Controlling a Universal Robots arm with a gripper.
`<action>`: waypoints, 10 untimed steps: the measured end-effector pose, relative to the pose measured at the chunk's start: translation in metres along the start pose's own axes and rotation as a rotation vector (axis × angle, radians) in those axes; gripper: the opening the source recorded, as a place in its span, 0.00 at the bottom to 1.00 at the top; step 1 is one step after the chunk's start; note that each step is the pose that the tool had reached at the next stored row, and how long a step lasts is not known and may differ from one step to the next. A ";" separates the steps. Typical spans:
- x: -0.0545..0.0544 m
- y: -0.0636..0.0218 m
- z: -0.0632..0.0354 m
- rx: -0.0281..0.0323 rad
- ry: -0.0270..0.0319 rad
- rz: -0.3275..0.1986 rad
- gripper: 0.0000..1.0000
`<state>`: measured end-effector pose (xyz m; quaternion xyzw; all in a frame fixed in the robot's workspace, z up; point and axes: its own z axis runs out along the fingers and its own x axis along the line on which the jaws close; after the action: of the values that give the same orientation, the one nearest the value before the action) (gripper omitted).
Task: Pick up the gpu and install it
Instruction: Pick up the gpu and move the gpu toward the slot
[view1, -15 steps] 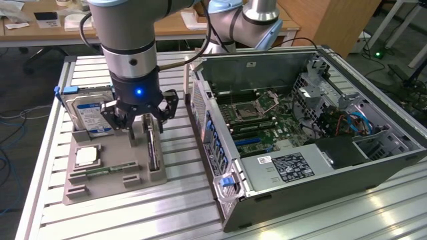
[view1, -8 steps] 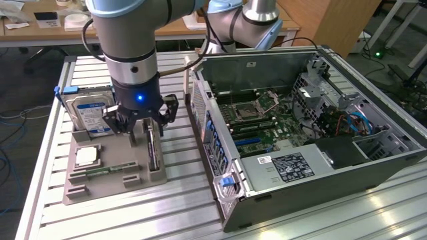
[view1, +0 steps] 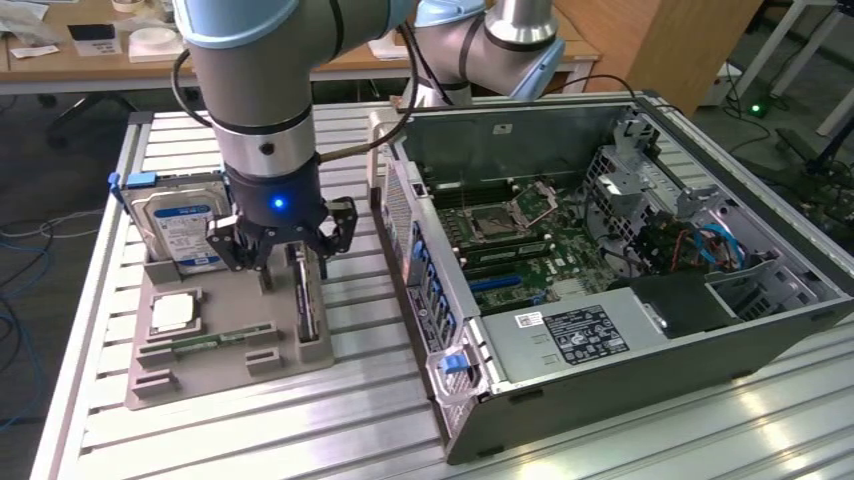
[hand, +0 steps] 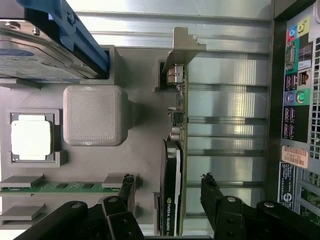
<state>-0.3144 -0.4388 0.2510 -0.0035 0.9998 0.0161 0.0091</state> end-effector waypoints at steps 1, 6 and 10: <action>0.000 0.0000 0.0000 0.0000 0.0000 0.000 0.65; 0.000 0.0000 0.0026 -0.0003 -0.0003 0.000 0.65; 0.000 -0.0001 0.0088 -0.0001 -0.0002 0.002 0.65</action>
<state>-0.3143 -0.4386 0.2422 -0.0027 0.9998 0.0161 0.0092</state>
